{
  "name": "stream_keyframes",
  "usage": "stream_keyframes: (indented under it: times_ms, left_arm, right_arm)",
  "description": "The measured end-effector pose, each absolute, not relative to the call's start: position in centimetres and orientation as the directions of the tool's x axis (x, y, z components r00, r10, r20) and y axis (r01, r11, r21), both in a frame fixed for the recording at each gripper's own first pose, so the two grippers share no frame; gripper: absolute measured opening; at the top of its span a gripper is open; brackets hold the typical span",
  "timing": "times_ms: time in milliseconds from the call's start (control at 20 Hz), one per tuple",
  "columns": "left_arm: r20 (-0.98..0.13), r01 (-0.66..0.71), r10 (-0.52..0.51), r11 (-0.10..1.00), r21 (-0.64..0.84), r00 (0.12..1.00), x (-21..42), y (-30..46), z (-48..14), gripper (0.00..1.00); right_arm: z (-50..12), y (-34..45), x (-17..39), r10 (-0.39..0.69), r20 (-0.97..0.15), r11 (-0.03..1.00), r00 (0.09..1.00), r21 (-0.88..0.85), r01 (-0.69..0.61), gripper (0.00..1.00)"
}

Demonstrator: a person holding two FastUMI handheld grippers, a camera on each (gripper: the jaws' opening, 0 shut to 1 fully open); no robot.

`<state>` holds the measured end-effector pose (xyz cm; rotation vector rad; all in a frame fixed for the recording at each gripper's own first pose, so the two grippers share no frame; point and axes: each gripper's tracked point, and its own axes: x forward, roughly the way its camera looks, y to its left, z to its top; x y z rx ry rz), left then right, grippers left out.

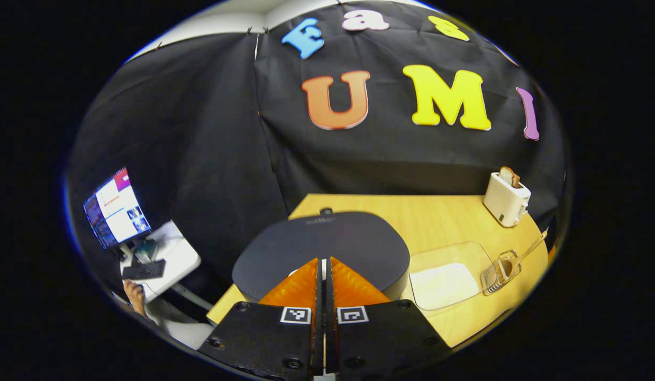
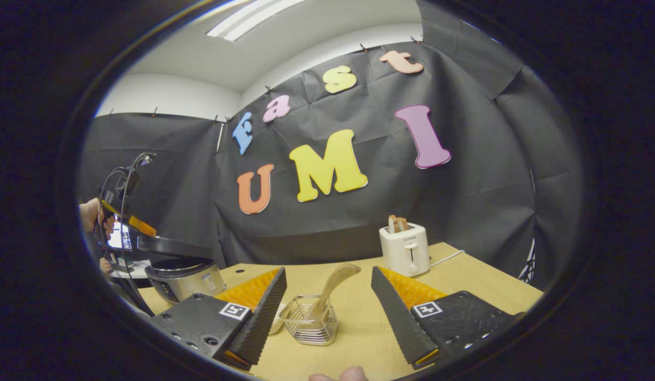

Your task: Close the left gripper, press the button to open the rice cooker; take a wooden spoon from the chopstick holder with the right hand, scoop a spoonful of rice and pour it into the rice cooker, then put the wooden spoon back into the chopstick holder.

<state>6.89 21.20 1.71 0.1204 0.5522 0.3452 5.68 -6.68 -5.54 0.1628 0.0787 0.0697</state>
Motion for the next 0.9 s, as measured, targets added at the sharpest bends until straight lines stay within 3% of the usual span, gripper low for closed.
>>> stream_keyframes:
  times_ms: [100, 300, 350, 400, 550, 650, 700, 750, 800, 850, 900]
  left_arm:
    - [-0.397, -0.313, 0.366, 0.93, 0.194, 0.842, 7.5, 20.9, 5.3, 0.13]
    - [-0.273, -0.349, 0.377, 0.925, 0.148, 0.885, 8.0, 21.0, 8.2, 0.82]
    - [-0.235, -0.357, 0.381, 0.924, 0.14, 0.894, 7.5, 20.8, 8.8, 0.99]
    - [-0.216, -0.355, 0.374, 0.927, 0.124, 0.902, 7.2, 20.2, 8.8, 0.99]
    - [-0.167, -0.326, 0.336, 0.941, 0.087, 0.927, 5.8, 18.4, 7.5, 0.99]
    - [-0.143, -0.289, 0.3, 0.953, 0.092, 0.943, 5.4, 17.3, 6.0, 0.99]
    - [-0.146, -0.298, 0.309, 0.95, 0.093, 0.94, 5.0, 17.3, 4.9, 0.99]
    - [-0.151, -0.3, 0.31, 0.95, 0.086, 0.939, 4.5, 17.0, 3.9, 0.99]
    - [-0.149, -0.297, 0.304, 0.952, 0.069, 0.941, 4.2, 16.5, 3.3, 0.99]
    - [-0.137, -0.296, 0.3, 0.954, 0.048, 0.944, 3.9, 16.0, 2.9, 0.99]
    - [-0.129, -0.295, 0.297, 0.955, 0.031, 0.946, 3.5, 15.7, 2.7, 0.95]
  right_arm:
    - [-5.6, -6.5, 5.6, 0.076, -0.075, 0.985, 0.994, 0.162, -0.063, 0.95]
    - [-5.0, -6.3, 5.3, 0.073, -0.062, 0.986, 0.995, 0.155, -0.062, 0.95]
    - [-4.9, -6.2, 5.2, 0.071, -0.059, 0.986, 0.996, 0.152, -0.061, 0.91]
    - [-5.0, -6.0, 5.2, 0.069, -0.062, 0.987, 0.996, 0.148, -0.059, 0.95]
    - [-5.4, -5.2, 5.0, 0.077, -0.086, 0.992, 0.993, 0.109, -0.068, 0.92]
    - [-4.8, -4.9, 4.8, 0.076, -0.084, 0.994, 0.994, 0.085, -0.069, 0.96]
    - [-4.4, -4.6, 4.7, 0.078, -0.079, 0.994, 0.994, 0.077, -0.072, 0.92]
    - [-4.0, -4.3, 4.6, 0.08, -0.077, 0.995, 0.994, 0.065, -0.076, 0.96]
    - [-3.8, -4.3, 4.5, 0.072, -0.074, 0.996, 0.995, 0.052, -0.068, 0.91]
    - [-3.6, -4.3, 4.5, 0.064, -0.067, 0.997, 0.996, 0.046, -0.061, 1.0]
    - [-3.4, -4.1, 4.3, 0.059, -0.063, 0.997, 0.996, 0.043, -0.057, 0.96]
